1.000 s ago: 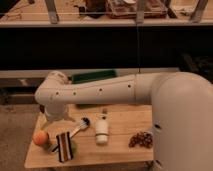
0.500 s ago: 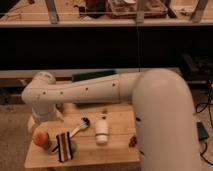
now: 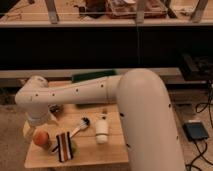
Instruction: Place apple in table surface
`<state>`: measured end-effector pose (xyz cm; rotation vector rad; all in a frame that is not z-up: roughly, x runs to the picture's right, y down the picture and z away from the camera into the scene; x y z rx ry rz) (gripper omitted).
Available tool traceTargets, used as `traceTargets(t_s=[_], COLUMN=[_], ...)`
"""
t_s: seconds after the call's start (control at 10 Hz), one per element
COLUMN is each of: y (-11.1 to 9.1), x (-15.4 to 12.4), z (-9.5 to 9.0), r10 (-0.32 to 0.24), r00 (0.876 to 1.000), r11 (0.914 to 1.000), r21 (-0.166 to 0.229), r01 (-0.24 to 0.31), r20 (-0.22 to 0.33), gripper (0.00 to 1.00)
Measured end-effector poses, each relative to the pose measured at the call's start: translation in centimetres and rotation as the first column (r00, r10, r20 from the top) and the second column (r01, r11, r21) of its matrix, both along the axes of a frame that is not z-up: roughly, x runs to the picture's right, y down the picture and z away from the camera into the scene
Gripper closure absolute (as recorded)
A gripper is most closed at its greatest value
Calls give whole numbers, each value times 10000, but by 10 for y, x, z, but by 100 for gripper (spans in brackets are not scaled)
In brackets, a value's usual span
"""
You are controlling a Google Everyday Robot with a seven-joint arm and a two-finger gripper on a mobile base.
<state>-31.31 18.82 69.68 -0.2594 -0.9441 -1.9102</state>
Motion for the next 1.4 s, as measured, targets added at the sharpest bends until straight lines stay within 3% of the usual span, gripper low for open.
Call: traceTargets(t_s=[0.4, 0.7, 0.8, 1.2, 1.4], y=[19, 21, 23, 25, 20], x=[2, -2, -5, -7, -4], z=[5, 5, 6, 7, 5], r10=[-268, -362, -414, -418, -394], r00=[9996, 9993, 9990, 9989, 9991], r11=[9990, 9987, 9984, 9984, 9991], r21=[-360, -364, -378, -374, -158], r01=[268, 366, 419, 426, 397], r20=[6, 95, 137, 199, 176], gripper=[21, 42, 56, 58, 58])
